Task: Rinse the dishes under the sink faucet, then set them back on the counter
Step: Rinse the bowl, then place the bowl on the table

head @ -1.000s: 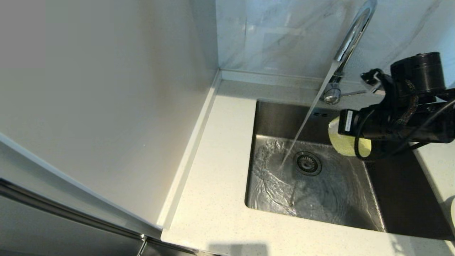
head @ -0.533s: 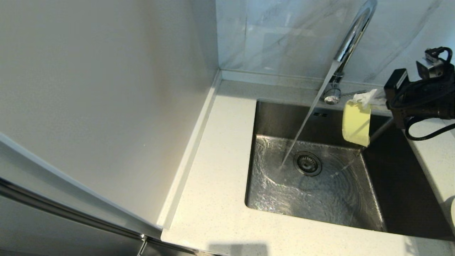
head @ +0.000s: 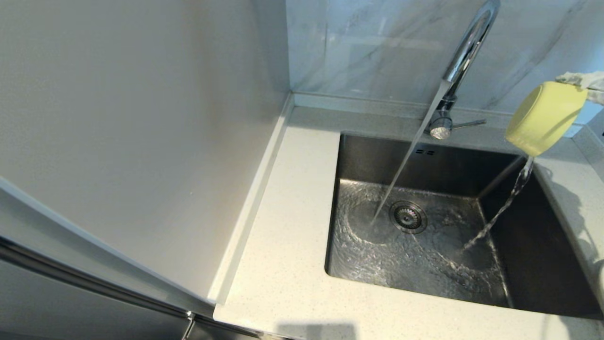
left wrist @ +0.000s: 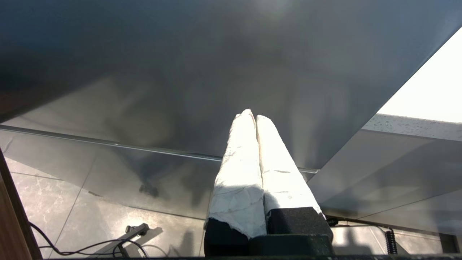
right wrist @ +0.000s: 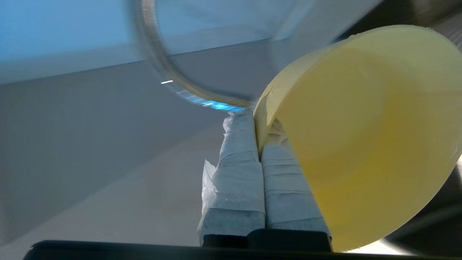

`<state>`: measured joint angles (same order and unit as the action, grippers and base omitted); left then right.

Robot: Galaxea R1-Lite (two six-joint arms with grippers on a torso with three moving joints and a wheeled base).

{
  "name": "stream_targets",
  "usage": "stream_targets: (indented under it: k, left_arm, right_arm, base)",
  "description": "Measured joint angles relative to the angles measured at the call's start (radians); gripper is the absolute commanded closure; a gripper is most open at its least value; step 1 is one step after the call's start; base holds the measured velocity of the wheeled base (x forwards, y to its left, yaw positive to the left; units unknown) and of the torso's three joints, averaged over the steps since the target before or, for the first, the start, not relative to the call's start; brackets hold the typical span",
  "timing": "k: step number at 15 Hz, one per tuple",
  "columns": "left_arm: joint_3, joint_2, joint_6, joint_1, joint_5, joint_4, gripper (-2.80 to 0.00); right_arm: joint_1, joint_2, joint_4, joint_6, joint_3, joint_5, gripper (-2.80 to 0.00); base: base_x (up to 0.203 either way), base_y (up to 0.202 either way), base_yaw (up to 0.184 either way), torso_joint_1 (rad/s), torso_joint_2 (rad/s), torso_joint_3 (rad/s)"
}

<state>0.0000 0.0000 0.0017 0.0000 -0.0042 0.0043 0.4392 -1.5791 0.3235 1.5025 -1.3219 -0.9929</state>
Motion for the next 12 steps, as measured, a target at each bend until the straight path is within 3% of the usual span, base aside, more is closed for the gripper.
stream_targets:
  k: [2,5,7,8,10,12]
  left_arm:
    - [0.000,0.000,0.000,0.000,0.000,0.000,0.00]
    - [0.000,0.000,0.000,0.000,0.000,0.000,0.00]
    - [0.000,0.000,0.000,0.000,0.000,0.000,0.00]
    - [0.000,0.000,0.000,0.000,0.001,0.000,0.00]
    - [0.000,0.000,0.000,0.000,0.000,0.000,0.00]
    - [0.000,0.000,0.000,0.000,0.000,0.000,0.00]
  right_arm:
    - [0.033,0.009,0.161,0.175,0.029,-0.052,0.00]
    - [0.057,0.024,0.412,0.428,0.046,-0.063,0.00]
    - [0.064,0.031,0.557,0.540,0.091,-0.066,0.00]
    - [0.064,0.033,0.606,0.542,0.142,-0.076,0.00]
    - [0.049,0.033,0.658,0.469,0.284,-0.107,0.00]
    - [0.013,0.032,0.661,0.298,0.432,-0.137,0.00]
  base:
    - [0.000,0.000,0.000,0.000,0.00,0.000]
    - [0.000,0.000,0.000,0.000,0.00,0.000]
    - [0.000,0.000,0.000,0.000,0.00,0.000]
    - [0.000,0.000,0.000,0.000,0.00,0.000]
    - [0.000,0.000,0.000,0.000,0.00,0.000]
    - [0.000,0.000,0.000,0.000,0.00,0.000]
